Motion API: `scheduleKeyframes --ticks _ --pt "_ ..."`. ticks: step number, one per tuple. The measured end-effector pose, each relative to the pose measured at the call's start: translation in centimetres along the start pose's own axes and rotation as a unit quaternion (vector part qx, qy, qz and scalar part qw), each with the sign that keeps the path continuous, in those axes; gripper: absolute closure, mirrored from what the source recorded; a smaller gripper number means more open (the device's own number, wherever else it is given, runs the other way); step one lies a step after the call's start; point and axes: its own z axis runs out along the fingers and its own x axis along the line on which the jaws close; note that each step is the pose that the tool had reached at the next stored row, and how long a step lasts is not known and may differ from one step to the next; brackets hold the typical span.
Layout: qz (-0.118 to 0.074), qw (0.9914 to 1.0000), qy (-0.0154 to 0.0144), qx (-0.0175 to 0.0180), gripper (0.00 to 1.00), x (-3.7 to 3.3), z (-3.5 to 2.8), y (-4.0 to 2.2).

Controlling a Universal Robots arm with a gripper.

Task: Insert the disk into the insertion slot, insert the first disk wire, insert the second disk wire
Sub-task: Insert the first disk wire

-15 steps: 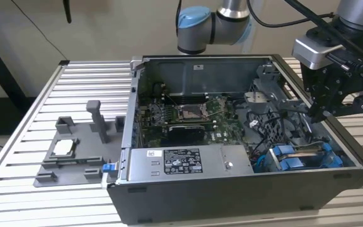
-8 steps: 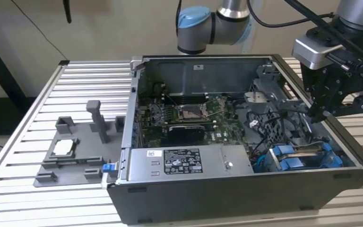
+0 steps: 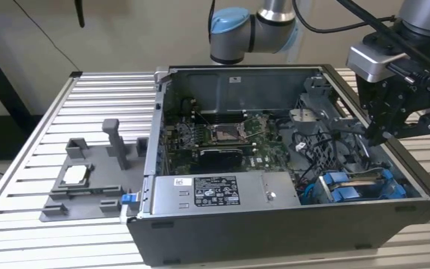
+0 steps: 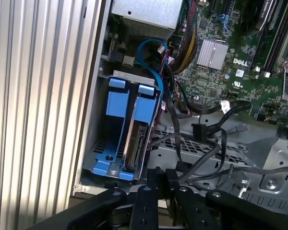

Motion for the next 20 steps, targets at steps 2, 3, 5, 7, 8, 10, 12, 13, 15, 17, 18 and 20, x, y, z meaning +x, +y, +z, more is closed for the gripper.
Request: scheduleKeyframes --ticks 2,3,5,7,8,10,12,13,15,17,18,20 --pt "0.000 1.00000 -0.0001 -0.0027 0.81 0.04 0.10 -0.07" --pt "0.000 0.99999 -0.0002 -0.0040 0.81 0.07 0.16 -0.11" --pt "0.001 0.99998 -0.0004 -0.0068 0.81 0.21 0.29 -0.20" --pt "0.001 0.99995 -0.0011 -0.0099 0.81 0.42 0.43 -0.25" --pt "0.001 0.99993 -0.0015 -0.0115 0.81 0.52 0.50 -0.28" --pt "0.002 0.99989 -0.0020 -0.0144 0.81 0.71 0.64 -0.29" --pt "0.004 0.99985 -0.0024 -0.0167 0.81 0.84 0.80 -0.28" --pt "0.004 0.99982 -0.0026 -0.0181 0.81 0.90 0.88 -0.30" --pt "0.005 0.99974 -0.0032 -0.0219 0.81 1.03 1.02 -0.35" --pt "0.006 0.99964 -0.0040 -0.0257 0.81 1.16 1.20 -0.45" --pt "0.007 0.99959 -0.0043 -0.0275 0.81 1.22 1.30 -0.51" --pt "0.007 0.99949 -0.0049 -0.0307 0.81 1.36 1.50 -0.62"
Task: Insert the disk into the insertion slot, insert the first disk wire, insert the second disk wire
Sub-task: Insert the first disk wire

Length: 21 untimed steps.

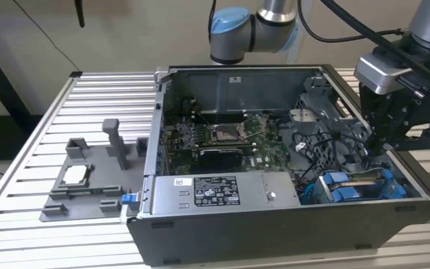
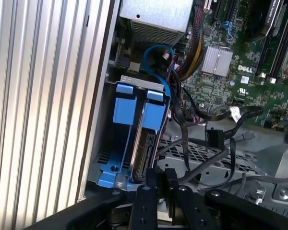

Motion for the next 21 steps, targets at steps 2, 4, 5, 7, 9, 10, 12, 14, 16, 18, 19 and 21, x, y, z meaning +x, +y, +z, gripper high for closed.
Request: scheduleKeyframes --ticks 2,4,5,7,9,10,12,14,16,18,19,21 --pt "0.001 1.00000 -0.0005 -0.0024 0.81 0.14 0.22 -0.12" --pt "0.001 0.99999 -0.0008 -0.0044 0.81 0.29 0.46 -0.23" --pt "0.001 0.99999 -0.0009 -0.0052 0.81 0.37 0.59 -0.29" --pt "0.002 0.99998 -0.0013 -0.0067 0.81 0.52 0.87 -0.41" --pt "0.003 0.99996 -0.0015 -0.0083 0.81 0.67 1.12 -0.52" --pt "0.003 0.99994 -0.0018 -0.0100 0.81 0.72 1.22 -0.57" --pt "0.004 0.99985 -0.0032 -0.0167 0.81 0.78 1.32 -0.69" --pt "0.004 0.99967 -0.0049 -0.0249 0.81 0.87 1.43 -0.99" --pt "0.005 0.99957 -0.0059 -0.0283 0.81 0.94 1.62 -1.28" --pt "0.007 0.99955 -0.0060 -0.0285 0.81 0.97 1.81 -1.33" --pt "0.010 0.99953 -0.0059 -0.0285 0.81 0.97 1.88 -1.33" --pt "0.017 0.99945 -0.0058 -0.0280 0.81 0.99 2.11 -1.33"
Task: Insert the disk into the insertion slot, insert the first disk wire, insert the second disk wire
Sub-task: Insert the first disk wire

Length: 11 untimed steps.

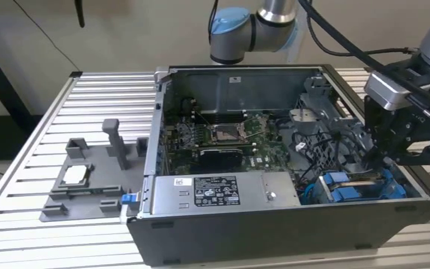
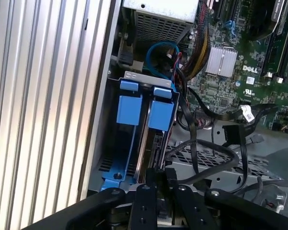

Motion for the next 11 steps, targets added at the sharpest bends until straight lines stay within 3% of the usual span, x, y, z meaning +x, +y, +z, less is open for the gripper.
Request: scheduleKeyframes --ticks 4,11 --pt "0.025 0.99970 0.0006 0.0014 0.81 0.02 0.41 0.01" --pt "0.059 0.99823 0.0021 0.0032 0.81 0.04 0.78 0.03"
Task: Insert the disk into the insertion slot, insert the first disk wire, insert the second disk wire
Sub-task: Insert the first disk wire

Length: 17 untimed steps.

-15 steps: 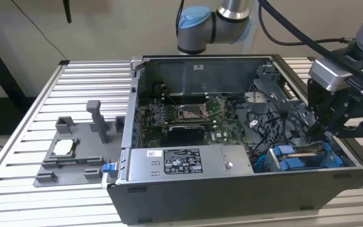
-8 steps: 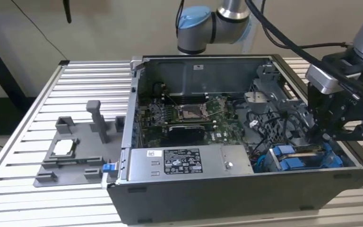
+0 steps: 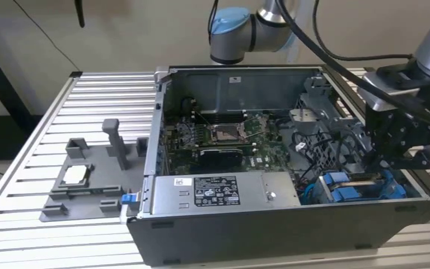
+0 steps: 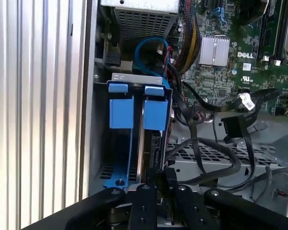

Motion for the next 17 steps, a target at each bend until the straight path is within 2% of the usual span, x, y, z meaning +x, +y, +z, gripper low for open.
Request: scheduleKeyframes --ticks 9,17 --pt "0.038 0.99927 0.0017 -0.0001 0.81 0.01 0.19 0.00" --pt "0.045 0.99898 0.0020 -0.0064 0.81 0.05 0.43 -0.47"
